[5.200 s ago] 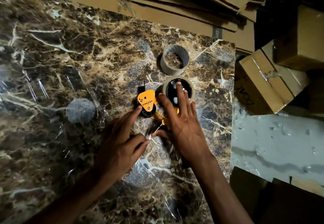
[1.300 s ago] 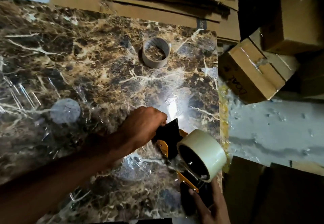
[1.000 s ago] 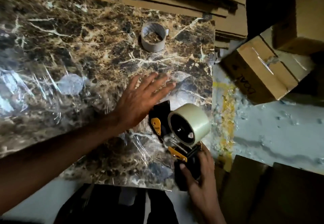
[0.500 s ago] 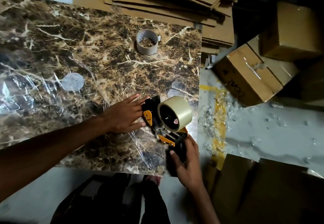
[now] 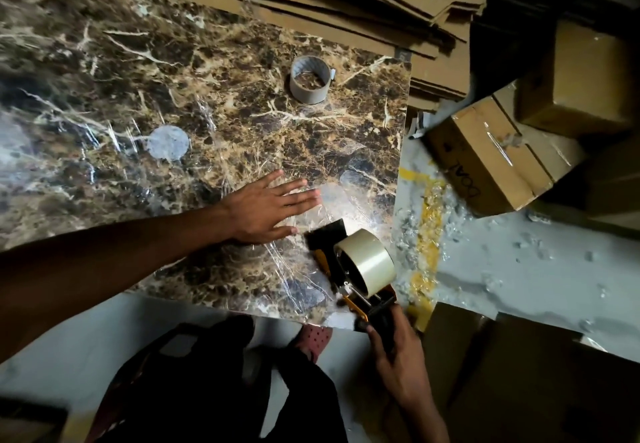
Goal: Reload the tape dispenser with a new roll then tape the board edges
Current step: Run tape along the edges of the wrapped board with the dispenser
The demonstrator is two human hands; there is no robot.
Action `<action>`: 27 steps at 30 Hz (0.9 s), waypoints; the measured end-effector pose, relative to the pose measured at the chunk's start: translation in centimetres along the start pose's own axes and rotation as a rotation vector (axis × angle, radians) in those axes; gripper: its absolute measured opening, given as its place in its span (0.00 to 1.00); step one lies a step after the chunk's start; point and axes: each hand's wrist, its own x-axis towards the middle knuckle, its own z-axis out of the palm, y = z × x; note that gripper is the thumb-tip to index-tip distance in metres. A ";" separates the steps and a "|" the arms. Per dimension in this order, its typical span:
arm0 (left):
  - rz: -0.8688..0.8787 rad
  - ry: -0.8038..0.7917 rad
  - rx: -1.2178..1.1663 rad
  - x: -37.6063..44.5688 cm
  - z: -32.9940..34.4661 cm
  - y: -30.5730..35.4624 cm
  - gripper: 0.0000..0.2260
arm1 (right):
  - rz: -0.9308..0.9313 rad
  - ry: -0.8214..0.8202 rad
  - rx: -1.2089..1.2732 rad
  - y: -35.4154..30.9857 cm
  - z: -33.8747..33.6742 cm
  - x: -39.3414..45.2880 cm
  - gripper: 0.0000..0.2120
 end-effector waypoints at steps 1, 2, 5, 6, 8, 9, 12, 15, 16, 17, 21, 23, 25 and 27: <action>-0.015 -0.010 0.004 -0.1 -0.1 0.3 0.33 | 0.008 -0.002 0.014 0.6 -0.1 -0.8 0.17; -0.034 -0.019 0.016 -0.1 -0.3 0.8 0.33 | 0.012 0.009 0.025 1.1 0.0 -1.6 0.18; -0.156 -0.012 0.035 -0.6 -0.8 3.0 0.34 | 0.017 0.031 0.089 1.5 0.2 -2.5 0.13; -0.196 -0.012 0.009 -0.9 -1.0 4.0 0.33 | 0.011 0.025 0.092 1.5 0.2 -2.5 0.10; -0.182 -0.022 -0.058 -1.4 -0.6 6.1 0.31 | -0.009 0.018 0.091 1.8 0.3 -2.3 0.05; -0.130 -0.024 -0.093 -1.7 -0.1 6.9 0.30 | -0.027 0.019 0.089 1.8 0.3 -2.3 0.05; -0.028 -0.012 -0.131 -2.1 0.9 8.2 0.28 | -0.068 0.027 0.087 2.2 0.1 -2.2 0.08; -0.062 -0.026 -0.109 -2.2 0.5 8.6 0.26 | -0.065 0.002 0.083 2.6 0.1 -2.7 0.13; -0.068 -0.027 -0.109 -2.2 0.2 9.0 0.26 | -0.063 -0.006 0.083 2.8 0.0 -3.2 0.17; -0.070 -0.020 -0.115 -2.1 0.0 9.4 0.26 | -0.059 -0.008 0.082 3.1 -0.1 -3.7 0.19; -0.031 0.038 -0.080 -1.7 0.6 11.6 0.30 | -0.052 0.000 0.036 5.6 -1.1 -6.2 0.25; 0.037 0.084 -0.083 -1.6 1.2 12.9 0.29 | -0.004 -0.012 0.050 7.4 -1.4 -7.0 0.19; 0.103 0.095 -0.050 -1.6 2.0 15.1 0.25 | 0.018 -0.028 0.060 8.5 -1.5 -7.6 0.17; 0.114 0.089 -0.061 -1.8 2.9 17.6 0.22 | 0.037 -0.041 0.079 8.9 -1.7 -8.1 0.17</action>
